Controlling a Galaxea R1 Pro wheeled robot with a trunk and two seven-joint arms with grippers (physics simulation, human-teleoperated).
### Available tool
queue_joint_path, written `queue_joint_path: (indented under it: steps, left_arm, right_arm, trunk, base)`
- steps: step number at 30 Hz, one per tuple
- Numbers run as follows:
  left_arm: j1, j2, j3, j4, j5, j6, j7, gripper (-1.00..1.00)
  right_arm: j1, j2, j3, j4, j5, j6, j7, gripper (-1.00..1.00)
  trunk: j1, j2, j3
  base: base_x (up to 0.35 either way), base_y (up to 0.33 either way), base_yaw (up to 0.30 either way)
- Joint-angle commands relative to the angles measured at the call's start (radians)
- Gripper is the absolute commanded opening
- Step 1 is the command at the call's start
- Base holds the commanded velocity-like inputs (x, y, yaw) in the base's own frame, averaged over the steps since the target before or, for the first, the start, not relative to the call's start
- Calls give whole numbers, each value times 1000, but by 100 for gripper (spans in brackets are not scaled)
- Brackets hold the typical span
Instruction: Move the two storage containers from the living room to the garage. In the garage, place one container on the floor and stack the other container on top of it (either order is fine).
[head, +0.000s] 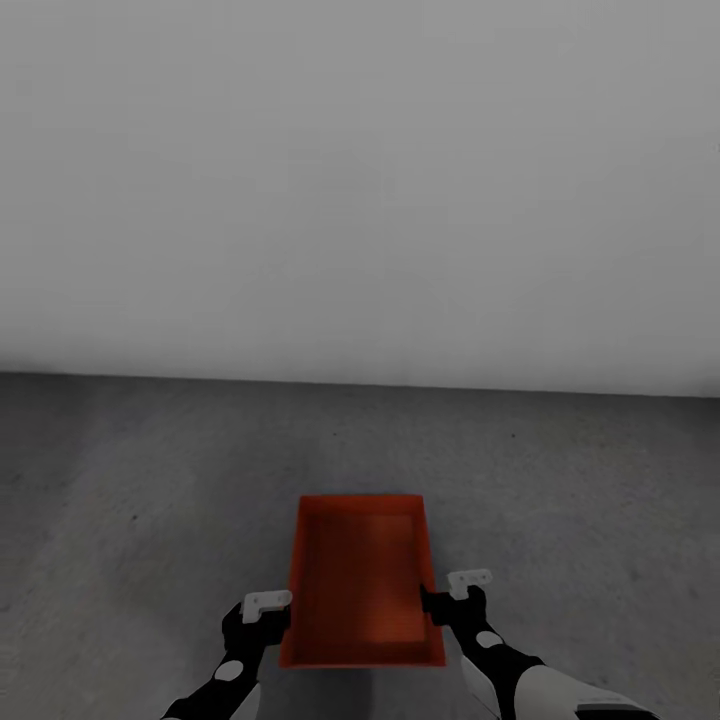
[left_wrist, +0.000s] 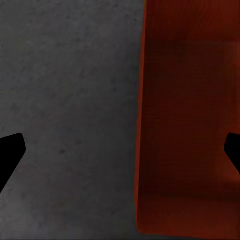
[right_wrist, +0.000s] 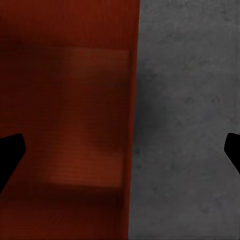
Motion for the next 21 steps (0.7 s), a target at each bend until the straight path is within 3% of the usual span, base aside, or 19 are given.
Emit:
queue_joint_path:
  steps: [1,21]
  left_arm:
    - [-1,0,-7,1,4,-3,6,100]
    - [-1,0,-7,1,4,-3,6,100]
  right_arm:
    - [-1,0,-3,1,10,-2,-7,100]
    - [-1,-1,-3,1,-16,-3,-8,100]
  trunk:
    - [-4,7,3]
    - [-81,147,65]
  base:
    - [0,0,0]
    - [0,0,0]
